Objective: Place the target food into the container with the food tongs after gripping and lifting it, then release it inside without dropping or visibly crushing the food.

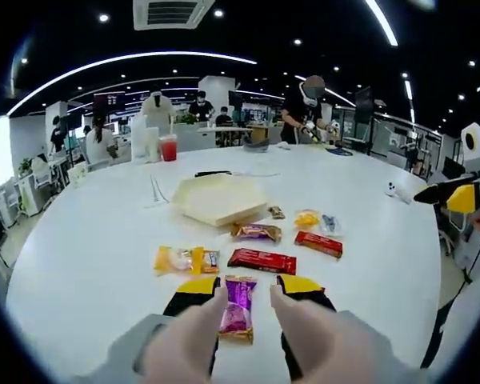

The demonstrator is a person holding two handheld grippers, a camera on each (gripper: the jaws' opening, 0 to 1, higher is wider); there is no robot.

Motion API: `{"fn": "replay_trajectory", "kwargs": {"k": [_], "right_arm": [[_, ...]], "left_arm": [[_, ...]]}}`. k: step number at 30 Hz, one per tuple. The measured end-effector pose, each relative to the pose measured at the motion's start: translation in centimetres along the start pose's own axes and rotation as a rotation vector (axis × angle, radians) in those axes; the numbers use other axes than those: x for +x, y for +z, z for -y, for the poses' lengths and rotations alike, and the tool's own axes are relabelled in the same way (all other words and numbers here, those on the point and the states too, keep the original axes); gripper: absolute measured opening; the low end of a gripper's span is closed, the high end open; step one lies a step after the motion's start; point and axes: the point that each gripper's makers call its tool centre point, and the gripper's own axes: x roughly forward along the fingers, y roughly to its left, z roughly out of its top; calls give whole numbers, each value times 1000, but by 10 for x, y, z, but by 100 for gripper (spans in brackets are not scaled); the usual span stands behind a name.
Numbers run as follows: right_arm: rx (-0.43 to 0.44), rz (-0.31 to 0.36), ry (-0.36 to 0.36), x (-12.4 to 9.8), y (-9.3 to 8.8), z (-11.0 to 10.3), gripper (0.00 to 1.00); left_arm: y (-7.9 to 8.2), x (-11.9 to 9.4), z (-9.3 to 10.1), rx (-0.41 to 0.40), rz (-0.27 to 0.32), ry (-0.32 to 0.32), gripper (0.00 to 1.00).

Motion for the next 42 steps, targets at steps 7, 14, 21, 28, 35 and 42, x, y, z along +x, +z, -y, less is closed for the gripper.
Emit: {"fn": "replay_trajectory", "kwargs": {"k": [7, 14, 21, 28, 35, 42], "right_arm": [[24, 12, -9, -3, -6, 0, 57], [50, 47, -19, -3, 5, -1, 57], [-5, 65, 82, 12, 26, 3, 56], [20, 77, 162, 29, 30, -9, 56], [33, 78, 200, 32, 21, -8, 56], [22, 87, 158, 35, 27, 11, 55]], "left_arm": [[-6, 10, 1, 9, -32, -9, 27], [-12, 11, -1, 10, -67, -3, 27], [-5, 1, -7, -16, -55, 62, 27], [-3, -15, -2, -20, -62, 109, 27], [-11, -13, -7, -5, -103, 143, 27], [-16, 2, -2, 26, -70, 113, 27]]}}
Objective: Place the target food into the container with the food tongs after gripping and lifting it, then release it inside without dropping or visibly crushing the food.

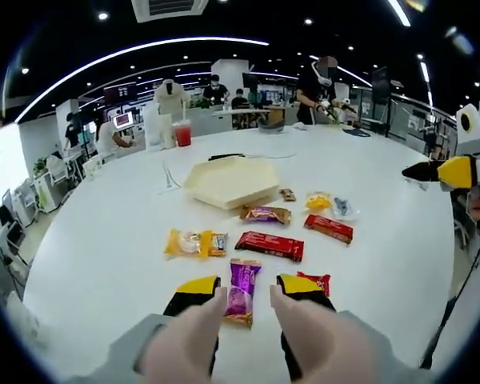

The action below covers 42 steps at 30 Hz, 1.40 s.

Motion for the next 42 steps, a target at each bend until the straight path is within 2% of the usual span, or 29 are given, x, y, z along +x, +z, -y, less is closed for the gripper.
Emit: {"fn": "replay_trajectory", "kwargs": {"k": [2, 5, 7, 10, 18, 26, 29, 33, 36, 42], "right_arm": [[6, -48, -32, 4, -8, 7, 55], [-2, -27, -47, 6, -2, 3, 55], [-2, -40, -66, 7, -5, 5, 55], [-5, -59, -74, 8, -8, 4, 55], [-13, -70, -112, 8, -8, 10, 55], [-14, -74, -111, 16, -13, 2, 54], [-10, -82, -109, 12, -18, 0, 54], [-19, -83, -118, 4, -21, 1, 54], [3, -70, -139, -1, -19, 6, 54], [12, -49, -155, -7, -17, 9, 54]], "left_arm": [[-8, 2, -1, -33, -27, 7, 27], [-6, 4, 2, -20, -7, -24, 27], [-11, 8, 1, -3, -21, -30, 27], [-16, 14, -3, -22, -32, -34, 27], [-13, 25, -10, 14, -22, -46, 27], [-12, 25, -8, 18, -16, -62, 26], [-18, 30, -7, 44, -40, -63, 26], [-16, 34, -4, 35, -37, -63, 26], [-18, 39, 0, 70, -53, -73, 26], [-20, 49, -2, 59, -71, -66, 26]]}}
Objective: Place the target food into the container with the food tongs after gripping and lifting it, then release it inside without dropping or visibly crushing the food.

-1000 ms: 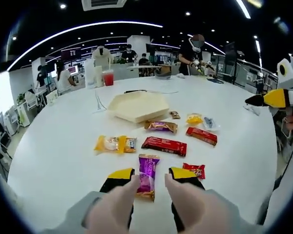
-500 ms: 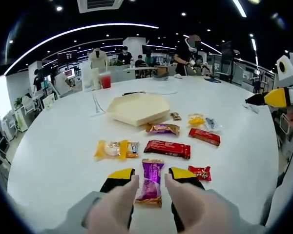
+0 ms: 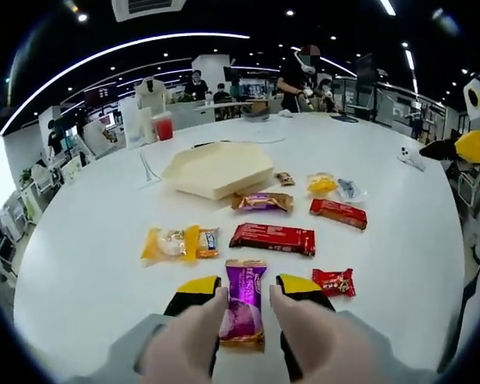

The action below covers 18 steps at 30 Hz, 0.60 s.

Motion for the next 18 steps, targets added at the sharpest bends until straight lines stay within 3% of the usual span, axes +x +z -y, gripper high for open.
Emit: {"fn": "replay_trajectory", "kwargs": {"k": [7, 18], "right_arm": [[9, 6, -6, -2, 0, 2, 54], [13, 5, 7, 4, 0, 0, 54]], "left_arm": [[-6, 4, 0, 0, -44, 13, 26], [-6, 3, -2, -55, -32, 2, 25]]}}
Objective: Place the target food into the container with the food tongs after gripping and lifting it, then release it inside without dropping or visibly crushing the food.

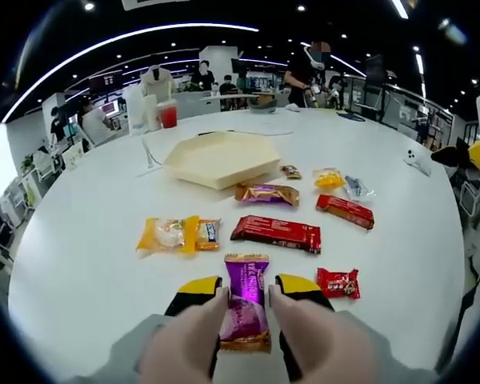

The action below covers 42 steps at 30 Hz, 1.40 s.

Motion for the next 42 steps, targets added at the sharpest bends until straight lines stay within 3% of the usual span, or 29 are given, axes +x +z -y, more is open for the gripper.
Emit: {"fn": "replay_trajectory", "kwargs": {"k": [22, 26, 29, 42], "right_arm": [[18, 35, -8, 9, 10, 1, 52], [28, 43, -17, 7, 11, 3, 52], [28, 43, -19, 6, 11, 3, 51], [26, 51, -33, 2, 13, 6, 51]], "left_arm": [[1, 2, 0, 37, -8, -39, 17], [2, 2, -1, 59, -63, -48, 17], [7, 0, 1, 21, -46, -66, 17], [15, -14, 2, 25, -33, -72, 17]]}}
